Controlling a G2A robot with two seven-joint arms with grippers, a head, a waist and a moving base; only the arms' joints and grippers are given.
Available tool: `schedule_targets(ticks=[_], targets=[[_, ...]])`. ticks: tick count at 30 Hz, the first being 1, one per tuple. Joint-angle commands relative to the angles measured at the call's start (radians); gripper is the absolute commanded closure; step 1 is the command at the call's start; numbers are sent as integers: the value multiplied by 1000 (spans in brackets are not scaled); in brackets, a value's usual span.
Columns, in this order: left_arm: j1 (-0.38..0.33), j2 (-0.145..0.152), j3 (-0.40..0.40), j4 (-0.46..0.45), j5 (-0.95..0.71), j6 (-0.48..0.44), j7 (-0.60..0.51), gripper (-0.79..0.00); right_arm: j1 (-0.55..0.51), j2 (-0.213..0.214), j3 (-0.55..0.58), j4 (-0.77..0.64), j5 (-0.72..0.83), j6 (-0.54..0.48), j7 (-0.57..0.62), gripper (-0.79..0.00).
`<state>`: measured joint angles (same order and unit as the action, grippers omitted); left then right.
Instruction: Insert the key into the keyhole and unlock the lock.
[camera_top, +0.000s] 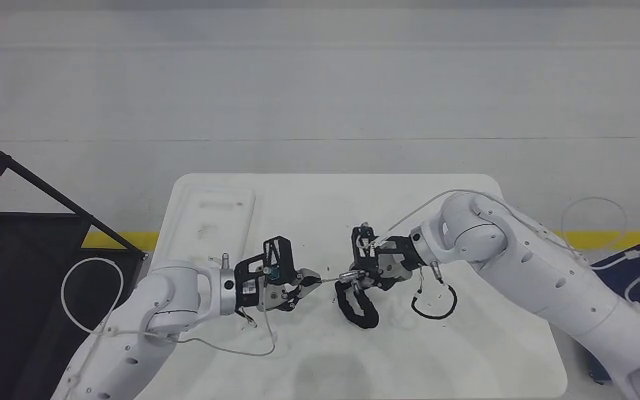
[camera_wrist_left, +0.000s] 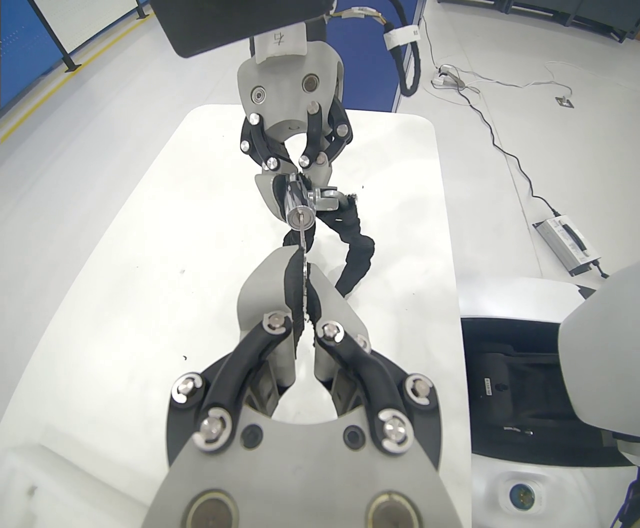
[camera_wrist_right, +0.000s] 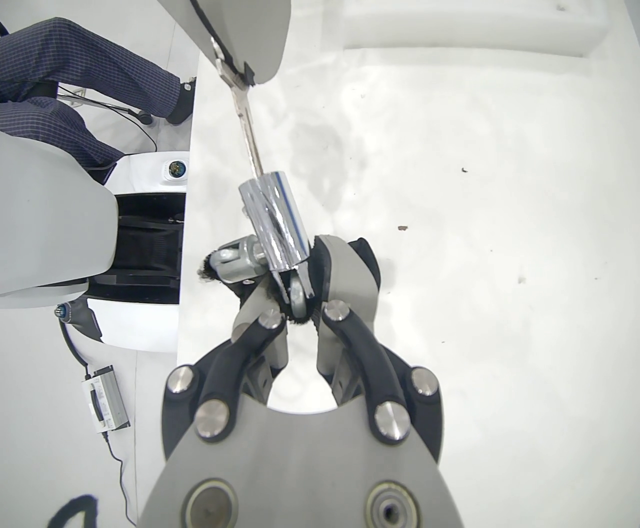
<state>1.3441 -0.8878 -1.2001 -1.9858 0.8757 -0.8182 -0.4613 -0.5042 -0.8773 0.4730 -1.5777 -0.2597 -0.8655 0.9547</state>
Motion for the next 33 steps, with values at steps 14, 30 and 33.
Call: schedule_targets(ticks=[14, 30, 33], targets=[[0, -3, 13, -7, 28, 39, 7, 0, 12, -15, -12, 1, 10, 20, 20, 0], [-7, -13, 58, 7, 30, 72, 31, 0, 10, -13, -4, 1, 32, 1, 1, 0], [-10, -16, 69, 9, 32, 85, 38, 0, 6, -12, 2, 0, 35, -3, -3, 0]])
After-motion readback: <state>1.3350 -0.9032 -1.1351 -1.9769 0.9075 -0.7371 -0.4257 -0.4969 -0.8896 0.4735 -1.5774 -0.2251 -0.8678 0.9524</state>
